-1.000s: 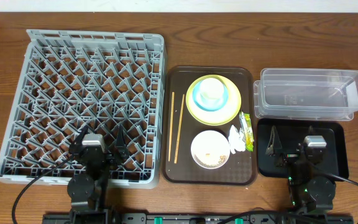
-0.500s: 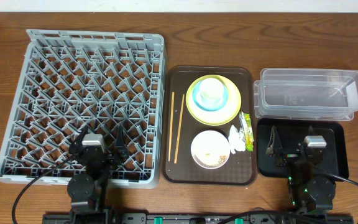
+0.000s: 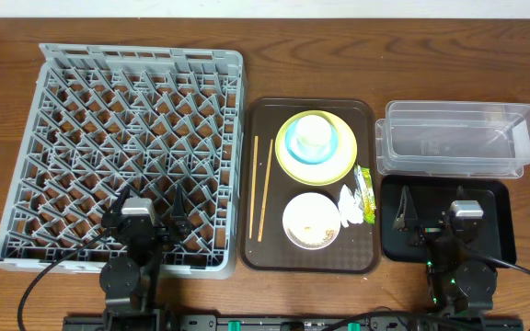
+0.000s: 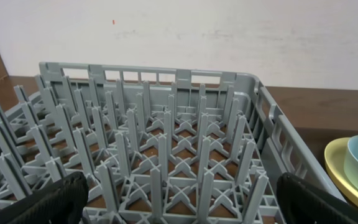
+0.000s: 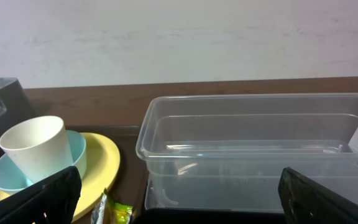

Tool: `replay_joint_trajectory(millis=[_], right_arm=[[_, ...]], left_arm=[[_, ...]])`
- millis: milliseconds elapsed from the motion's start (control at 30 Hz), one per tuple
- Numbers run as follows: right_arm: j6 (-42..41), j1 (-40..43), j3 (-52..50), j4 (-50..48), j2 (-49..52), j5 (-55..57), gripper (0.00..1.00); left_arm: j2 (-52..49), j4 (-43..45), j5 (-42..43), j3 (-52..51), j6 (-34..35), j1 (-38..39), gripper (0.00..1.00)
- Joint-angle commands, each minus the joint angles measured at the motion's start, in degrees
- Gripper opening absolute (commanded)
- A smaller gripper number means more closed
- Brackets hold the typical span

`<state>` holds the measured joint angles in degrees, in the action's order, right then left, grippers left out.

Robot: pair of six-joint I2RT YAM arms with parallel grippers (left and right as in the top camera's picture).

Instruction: Sort waste into correct bins and load items into the dishwasher

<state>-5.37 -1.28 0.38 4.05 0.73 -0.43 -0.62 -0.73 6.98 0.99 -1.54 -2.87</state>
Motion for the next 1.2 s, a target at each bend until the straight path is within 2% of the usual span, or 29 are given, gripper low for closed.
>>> replay_joint_trajectory(millis=[0, 300, 667, 767, 967, 1067, 1167], right_arm=[[0.7, -0.2, -0.1, 0.2, -0.1, 0.0, 0.99], [0.7, -0.2, -0.1, 0.2, -0.1, 0.0, 0.99], [0.7, -0.2, -0.1, 0.2, -0.1, 0.0, 0.99], [0.7, -0.2, -0.1, 0.2, -0.1, 0.0, 0.99], [0.7, -0.2, -0.1, 0.2, -0.1, 0.0, 0.99], [0.7, -0.2, -0.1, 0.2, -0.1, 0.0, 0.99], [0.7, -0.2, -0.1, 0.2, -0.1, 0.0, 0.99]], left_arm=[[0.4, 0.0, 0.9, -0.7, -0.4, 0.2, 0.98], [0.4, -0.1, 1.8, 0.9, -0.1, 0.2, 0.98], [0.4, -1.2, 7.6, 6.9, 0.3, 0.2, 0.98], [0.3, -4.5, 7.6, 9.7, 0.5, 0.2, 0.98], [-3.2, -10.3, 9.4, 18.2, 6.5, 0.2, 0.98], [-12.3, -18.3, 14.0, 28.8, 10.8, 0.2, 0.98], [-24.0, -29.7, 17.9, 40.8, 11.5, 0.2, 0.98]])
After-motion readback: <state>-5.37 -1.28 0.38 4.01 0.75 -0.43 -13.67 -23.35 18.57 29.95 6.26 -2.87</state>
